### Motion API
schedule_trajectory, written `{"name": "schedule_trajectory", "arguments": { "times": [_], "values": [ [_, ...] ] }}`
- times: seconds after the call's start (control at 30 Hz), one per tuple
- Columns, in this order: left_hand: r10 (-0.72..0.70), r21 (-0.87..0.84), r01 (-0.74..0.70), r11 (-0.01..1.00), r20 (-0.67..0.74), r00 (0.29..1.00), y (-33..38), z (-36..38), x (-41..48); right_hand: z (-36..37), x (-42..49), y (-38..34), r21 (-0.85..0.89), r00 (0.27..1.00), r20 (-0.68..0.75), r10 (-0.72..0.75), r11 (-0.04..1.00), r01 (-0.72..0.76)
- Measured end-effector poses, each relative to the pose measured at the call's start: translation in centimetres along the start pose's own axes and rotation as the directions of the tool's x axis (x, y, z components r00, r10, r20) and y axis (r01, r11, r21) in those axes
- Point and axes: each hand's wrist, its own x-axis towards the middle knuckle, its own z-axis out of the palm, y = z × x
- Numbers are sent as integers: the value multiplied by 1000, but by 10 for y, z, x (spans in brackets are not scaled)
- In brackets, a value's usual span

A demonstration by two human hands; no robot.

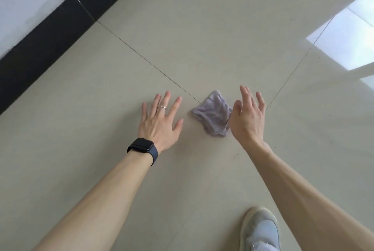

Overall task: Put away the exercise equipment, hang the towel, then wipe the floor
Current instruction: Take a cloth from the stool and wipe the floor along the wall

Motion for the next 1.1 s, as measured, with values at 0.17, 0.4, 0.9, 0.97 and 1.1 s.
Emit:
{"name": "schedule_trajectory", "arguments": {
  "times": [0.17, 0.4, 0.9, 0.97, 1.1],
  "values": [
    [-10, -33, 6, 999, -105, 994, -2, 22, 52, 50, -27, -4, -102, 934, -21, -357, 930, 353],
    [-123, -71, 115, 991, -129, 984, -17, 4, 121, 61, 11, 22, -281, 869, 184, -460, 823, 494],
    [-85, -20, 83, 996, -145, 986, -28, 2, 136, 20, 112, 16, -283, 743, 289, -603, 688, 668],
    [-88, -12, 87, 996, -145, 986, -29, 1, 137, 3, 143, 30, -276, 723, 329, -607, 671, 688],
    [-85, 5, 88, 996, -173, 981, -28, 6, 137, -31, 239, 38, -237, 999, -18, 51, 970, -53]
  ]
}}
